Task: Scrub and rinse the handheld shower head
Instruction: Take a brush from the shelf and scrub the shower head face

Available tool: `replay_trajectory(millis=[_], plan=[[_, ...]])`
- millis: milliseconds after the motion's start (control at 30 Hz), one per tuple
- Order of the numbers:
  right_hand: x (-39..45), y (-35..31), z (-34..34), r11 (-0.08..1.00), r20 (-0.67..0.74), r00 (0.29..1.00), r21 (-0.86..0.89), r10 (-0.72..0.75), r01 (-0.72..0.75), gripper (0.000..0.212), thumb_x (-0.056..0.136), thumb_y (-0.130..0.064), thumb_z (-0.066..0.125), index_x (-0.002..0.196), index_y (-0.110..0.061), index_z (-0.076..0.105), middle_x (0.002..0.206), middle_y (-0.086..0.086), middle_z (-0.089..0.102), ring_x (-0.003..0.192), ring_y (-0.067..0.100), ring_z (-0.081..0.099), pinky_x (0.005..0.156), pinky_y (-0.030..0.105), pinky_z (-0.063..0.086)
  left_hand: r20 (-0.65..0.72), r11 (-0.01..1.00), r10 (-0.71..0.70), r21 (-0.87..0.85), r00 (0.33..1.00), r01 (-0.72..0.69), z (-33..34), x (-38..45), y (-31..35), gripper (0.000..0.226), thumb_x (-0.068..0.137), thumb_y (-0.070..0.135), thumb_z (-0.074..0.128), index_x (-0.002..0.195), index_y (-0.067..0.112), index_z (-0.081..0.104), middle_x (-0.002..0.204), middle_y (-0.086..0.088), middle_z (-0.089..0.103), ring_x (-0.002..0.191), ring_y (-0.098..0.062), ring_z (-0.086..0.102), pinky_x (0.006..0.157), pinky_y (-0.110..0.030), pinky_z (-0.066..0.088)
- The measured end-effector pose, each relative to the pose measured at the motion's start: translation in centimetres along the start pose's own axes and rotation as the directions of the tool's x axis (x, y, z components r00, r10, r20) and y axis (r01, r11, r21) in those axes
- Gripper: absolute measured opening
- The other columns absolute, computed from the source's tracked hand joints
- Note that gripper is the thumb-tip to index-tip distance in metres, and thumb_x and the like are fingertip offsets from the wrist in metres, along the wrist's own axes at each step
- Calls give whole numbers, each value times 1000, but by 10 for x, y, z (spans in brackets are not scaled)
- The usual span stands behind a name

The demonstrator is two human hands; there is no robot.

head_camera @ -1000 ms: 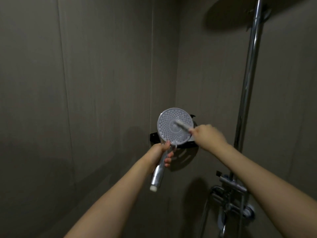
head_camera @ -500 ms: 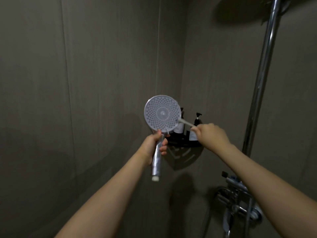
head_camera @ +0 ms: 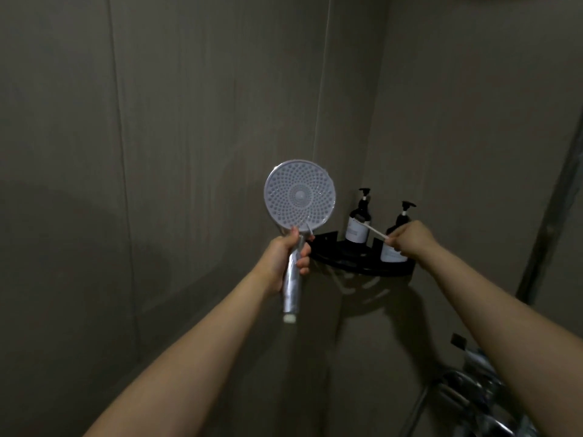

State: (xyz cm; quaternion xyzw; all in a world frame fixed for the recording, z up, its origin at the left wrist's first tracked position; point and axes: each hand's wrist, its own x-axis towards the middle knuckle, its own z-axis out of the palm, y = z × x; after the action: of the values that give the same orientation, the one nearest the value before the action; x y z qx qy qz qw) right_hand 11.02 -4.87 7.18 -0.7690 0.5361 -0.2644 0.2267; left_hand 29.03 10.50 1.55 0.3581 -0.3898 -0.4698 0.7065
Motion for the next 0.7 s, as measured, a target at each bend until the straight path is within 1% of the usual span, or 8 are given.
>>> replay_trajectory(millis=[133, 200, 300, 400, 467, 533, 600, 700], plan=[[59, 1, 30, 998, 28, 999, -61, 21, -19, 21, 86, -14, 63, 93, 5, 69, 98, 17, 70, 91, 27, 64, 65, 28, 45, -4, 999, 42, 35, 999, -42, -8, 47, -2, 36, 99, 34, 27, 82, 11, 49, 48, 4, 45, 32, -5, 35, 36, -13, 32], [90, 0, 49, 998, 56, 997, -37, 52, -50, 16, 87, -11, 61, 74, -1, 61, 78, 13, 61, 79, 26, 60, 69, 29, 43, -16, 998, 51, 42, 999, -51, -14, 72, -5, 36, 98, 34, 27, 82, 11, 49, 48, 4, 46, 32, -5, 35, 36, -13, 32], [125, 1, 77, 995, 134, 988, 49, 76, -84, 12, 82, -7, 64, 74, -5, 55, 77, 12, 56, 79, 25, 58, 78, 32, 49, -29, 998, 49, 43, 998, -48, -21, 107, -9, 36, 98, 35, 27, 83, 11, 49, 49, 4, 45, 33, -5, 35, 37, -13, 32], [148, 1, 96, 990, 223, 969, 62, 107, -123, 27, 84, -7, 62, 63, -8, 46, 68, 7, 51, 65, 17, 54, 82, 29, 49, -38, 998, 46, 47, 998, -44, -25, 133, -14, 36, 98, 35, 27, 83, 11, 49, 48, 4, 44, 33, -5, 34, 37, -13, 32], [157, 2, 107, 983, 333, 926, -31, 180, -180, 25, 89, -20, 60, 74, -6, 46, 80, 8, 50, 92, 19, 56, 91, 26, 44, -45, 997, 47, 65, 998, -44, -27, 146, -19, 36, 98, 35, 27, 84, 11, 50, 49, 4, 44, 33, -5, 34, 37, -13, 32], [161, 4, 109, 962, 315, 917, -201, 243, -186, 40, 89, -35, 59, 109, -2, 49, 113, 9, 55, 120, 20, 48, 95, 23, 40, -51, 997, 45, 68, 998, -41, -29, 157, -25, 36, 98, 35, 28, 84, 11, 50, 50, 3, 44, 34, -5, 35, 37, -14, 32], [161, 4, 111, 951, 275, 933, -266, 231, -157, 57, 86, -38, 62, 128, -4, 43, 131, 10, 51, 123, 21, 48, 96, 23, 41, -53, 998, 41, 59, 998, -38, -29, 164, -30, 36, 98, 35, 28, 84, 11, 50, 50, 3, 44, 34, -5, 36, 37, -15, 32], [158, 5, 108, 926, 309, 914, -347, 262, -148, 67, 84, -42, 63, 134, -4, 38, 137, 9, 49, 123, 20, 49, 97, 24, 41, -43, 999, 15, 51, 999, -13, -28, 173, -36, 36, 98, 36, 28, 83, 12, 50, 49, 4, 44, 34, -4, 35, 38, -14, 32]])
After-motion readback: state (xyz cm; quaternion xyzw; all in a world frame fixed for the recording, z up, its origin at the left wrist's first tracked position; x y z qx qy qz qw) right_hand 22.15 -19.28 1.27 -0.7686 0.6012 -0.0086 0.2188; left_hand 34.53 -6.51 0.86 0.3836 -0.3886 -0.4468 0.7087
